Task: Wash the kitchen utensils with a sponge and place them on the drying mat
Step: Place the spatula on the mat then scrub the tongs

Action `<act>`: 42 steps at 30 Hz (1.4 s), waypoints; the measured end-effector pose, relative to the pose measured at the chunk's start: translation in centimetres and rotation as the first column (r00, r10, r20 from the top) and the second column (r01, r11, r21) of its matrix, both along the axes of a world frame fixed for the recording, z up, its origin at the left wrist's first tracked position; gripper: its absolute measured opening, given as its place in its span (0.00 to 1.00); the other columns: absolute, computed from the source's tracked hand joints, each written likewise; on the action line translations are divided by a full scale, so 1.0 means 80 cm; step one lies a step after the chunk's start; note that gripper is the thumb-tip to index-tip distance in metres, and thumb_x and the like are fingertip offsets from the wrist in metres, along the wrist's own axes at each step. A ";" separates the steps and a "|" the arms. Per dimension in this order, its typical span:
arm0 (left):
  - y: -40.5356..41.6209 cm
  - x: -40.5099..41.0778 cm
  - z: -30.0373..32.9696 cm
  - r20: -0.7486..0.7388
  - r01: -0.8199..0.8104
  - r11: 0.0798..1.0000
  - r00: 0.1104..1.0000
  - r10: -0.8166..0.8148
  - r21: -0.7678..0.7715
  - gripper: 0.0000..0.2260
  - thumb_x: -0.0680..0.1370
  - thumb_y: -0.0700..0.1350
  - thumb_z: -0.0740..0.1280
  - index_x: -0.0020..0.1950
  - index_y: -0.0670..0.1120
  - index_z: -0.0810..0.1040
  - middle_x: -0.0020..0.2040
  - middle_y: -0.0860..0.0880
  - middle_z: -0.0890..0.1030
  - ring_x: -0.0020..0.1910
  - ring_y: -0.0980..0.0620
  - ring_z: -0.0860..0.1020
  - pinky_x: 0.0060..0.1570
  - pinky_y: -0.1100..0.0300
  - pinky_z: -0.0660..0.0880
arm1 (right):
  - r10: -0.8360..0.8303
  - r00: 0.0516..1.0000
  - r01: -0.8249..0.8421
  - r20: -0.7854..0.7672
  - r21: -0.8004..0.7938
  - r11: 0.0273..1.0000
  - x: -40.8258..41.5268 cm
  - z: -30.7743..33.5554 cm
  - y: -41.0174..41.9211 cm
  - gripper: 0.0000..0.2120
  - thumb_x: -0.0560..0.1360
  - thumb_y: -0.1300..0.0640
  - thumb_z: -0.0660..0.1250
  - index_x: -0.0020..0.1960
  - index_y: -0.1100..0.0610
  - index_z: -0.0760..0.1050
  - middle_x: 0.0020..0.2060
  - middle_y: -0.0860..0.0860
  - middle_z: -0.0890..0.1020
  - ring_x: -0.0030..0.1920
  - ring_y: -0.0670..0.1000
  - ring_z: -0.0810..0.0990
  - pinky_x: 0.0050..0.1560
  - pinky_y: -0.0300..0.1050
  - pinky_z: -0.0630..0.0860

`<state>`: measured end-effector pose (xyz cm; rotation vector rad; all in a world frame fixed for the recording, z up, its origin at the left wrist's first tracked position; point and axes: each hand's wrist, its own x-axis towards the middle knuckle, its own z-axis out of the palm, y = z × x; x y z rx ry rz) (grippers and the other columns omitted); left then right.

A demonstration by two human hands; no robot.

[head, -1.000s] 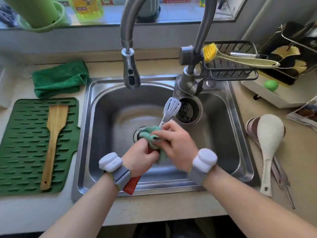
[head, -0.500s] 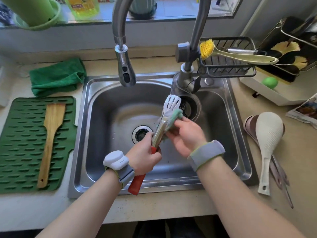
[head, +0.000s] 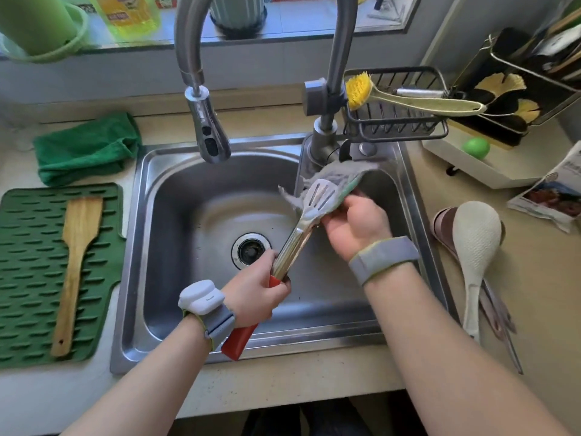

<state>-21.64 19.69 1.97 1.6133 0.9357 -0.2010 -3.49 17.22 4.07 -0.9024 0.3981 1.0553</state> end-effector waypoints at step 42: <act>0.003 0.000 0.017 0.018 -0.216 0.971 0.976 0.219 -0.107 0.14 0.67 0.42 0.68 0.50 0.42 0.71 0.36 0.38 0.78 0.30 0.48 0.72 0.31 0.55 0.71 | 0.684 -0.122 0.084 0.719 -0.679 0.729 0.014 -0.045 -0.007 0.06 0.74 0.62 0.64 0.48 0.61 0.79 0.45 0.52 0.70 0.49 0.57 0.74 0.50 0.39 0.67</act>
